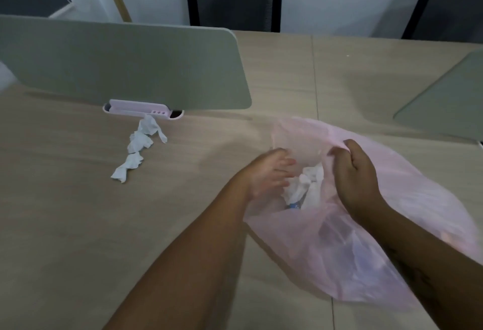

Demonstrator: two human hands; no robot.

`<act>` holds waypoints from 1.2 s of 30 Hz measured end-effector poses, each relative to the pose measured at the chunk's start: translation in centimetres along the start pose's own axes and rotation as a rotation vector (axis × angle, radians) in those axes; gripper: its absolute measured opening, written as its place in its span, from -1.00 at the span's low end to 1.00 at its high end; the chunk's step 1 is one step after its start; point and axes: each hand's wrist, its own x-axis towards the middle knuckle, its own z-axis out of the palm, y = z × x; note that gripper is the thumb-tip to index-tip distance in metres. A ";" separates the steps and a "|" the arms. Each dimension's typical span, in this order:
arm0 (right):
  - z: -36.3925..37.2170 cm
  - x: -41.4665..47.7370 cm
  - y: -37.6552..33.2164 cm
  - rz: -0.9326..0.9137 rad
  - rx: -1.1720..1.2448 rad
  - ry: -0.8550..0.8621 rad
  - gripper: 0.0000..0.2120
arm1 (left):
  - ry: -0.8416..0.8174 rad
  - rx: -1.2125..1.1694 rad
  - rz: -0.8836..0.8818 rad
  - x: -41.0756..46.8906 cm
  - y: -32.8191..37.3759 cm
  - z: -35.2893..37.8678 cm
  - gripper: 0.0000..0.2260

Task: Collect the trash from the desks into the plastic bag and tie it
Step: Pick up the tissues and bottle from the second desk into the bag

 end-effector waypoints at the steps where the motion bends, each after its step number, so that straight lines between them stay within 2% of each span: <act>1: 0.4 -0.1 0.0 0.001 -0.012 -0.014 -0.76 | 0.114 0.008 0.054 0.0 0.4 -1.8 -0.80; 3: 2.2 0.1 -0.3 -0.006 -0.037 -0.073 -0.76 | 0.374 0.126 0.156 -0.5 1.2 -5.9 -0.90; 5: 4.6 0.4 -0.9 -0.035 -0.070 -0.143 -0.76 | 0.616 0.368 0.201 -0.8 1.1 -10.5 -0.87; 8: 8.9 1.4 -1.8 -0.104 -0.097 -0.224 -0.76 | 0.959 0.939 0.123 -1.9 0.3 -18.0 -0.55; 10: 11.6 2.2 -2.2 -0.133 -0.114 -0.262 -0.74 | 1.091 1.149 0.034 -2.8 -0.1 -22.6 -0.35; 13: 14.8 3.5 -2.7 -0.175 -0.125 -0.290 -0.73 | 1.081 1.142 -0.174 -3.4 -0.9 -28.2 -0.07; 15: 16.4 4.1 -2.8 -0.188 -0.130 -0.302 -0.72 | 1.058 1.089 -0.232 -3.3 -1.8 -30.6 0.05; 18: 17.8 4.6 -2.8 -0.185 -0.124 -0.319 -0.71 | 1.060 0.975 -0.179 -2.2 -2.4 -32.5 0.11; 20: 18.4 4.8 -2.7 -0.183 -0.116 -0.321 -0.70 | 1.036 0.993 -0.127 -0.9 -2.0 -33.1 0.10; 26: 18.5 5.1 -1.8 -0.165 -0.137 -0.301 -0.71 | 0.898 1.100 0.118 2.5 0.0 -33.2 -0.06; 29: 18.1 5.0 -1.0 -0.147 -0.143 -0.270 -0.75 | 0.881 1.277 0.080 3.8 0.9 -33.3 -0.21; 31: 17.7 4.7 -0.5 -0.134 -0.152 -0.256 -0.75 | 0.903 1.333 0.074 4.6 1.1 -33.1 -0.35; 36: 17.0 4.2 0.0 -0.143 -0.184 -0.235 -0.74 | 1.090 1.346 0.284 5.0 -0.3 -32.1 -0.69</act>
